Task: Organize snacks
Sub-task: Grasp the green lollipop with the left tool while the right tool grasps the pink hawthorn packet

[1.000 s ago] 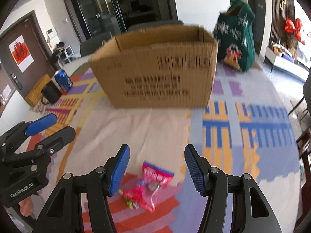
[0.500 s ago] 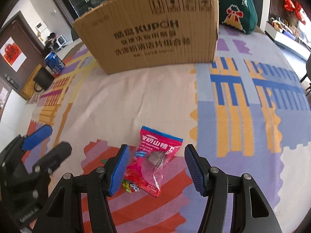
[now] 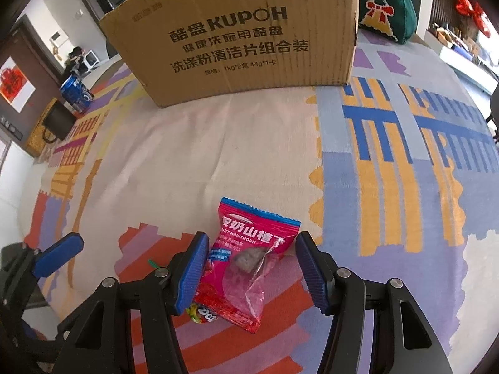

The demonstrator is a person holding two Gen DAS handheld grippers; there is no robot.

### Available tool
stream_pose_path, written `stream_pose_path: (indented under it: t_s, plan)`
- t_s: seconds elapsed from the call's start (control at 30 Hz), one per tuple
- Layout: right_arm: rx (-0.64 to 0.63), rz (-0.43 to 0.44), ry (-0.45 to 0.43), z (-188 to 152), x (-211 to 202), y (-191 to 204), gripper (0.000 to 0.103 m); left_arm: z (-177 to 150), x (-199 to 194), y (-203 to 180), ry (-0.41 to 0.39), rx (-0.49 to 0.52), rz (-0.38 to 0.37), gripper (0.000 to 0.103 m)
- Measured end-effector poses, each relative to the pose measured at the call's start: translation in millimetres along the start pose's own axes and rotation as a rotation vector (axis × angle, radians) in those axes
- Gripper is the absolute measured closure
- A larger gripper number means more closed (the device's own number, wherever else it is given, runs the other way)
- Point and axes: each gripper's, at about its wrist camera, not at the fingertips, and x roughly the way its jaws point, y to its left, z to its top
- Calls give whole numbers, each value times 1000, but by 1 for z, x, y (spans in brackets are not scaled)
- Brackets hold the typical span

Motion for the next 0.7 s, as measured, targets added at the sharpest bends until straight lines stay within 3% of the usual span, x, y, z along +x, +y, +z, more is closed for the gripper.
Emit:
stream_pose_path:
  t_s: [0.13,0.5,0.7]
  plan:
    - [-25,-20,-4,0,0,2,64,0,0,-4,3,6,-12,42]
    - [-13,-11,-44,-10,-18,-15,67,-2,-1,-15,5,23,-65,42]
    - [0,-17,-69,-20,-37,-28,67,-2,3,-32,10,84,-113,42]
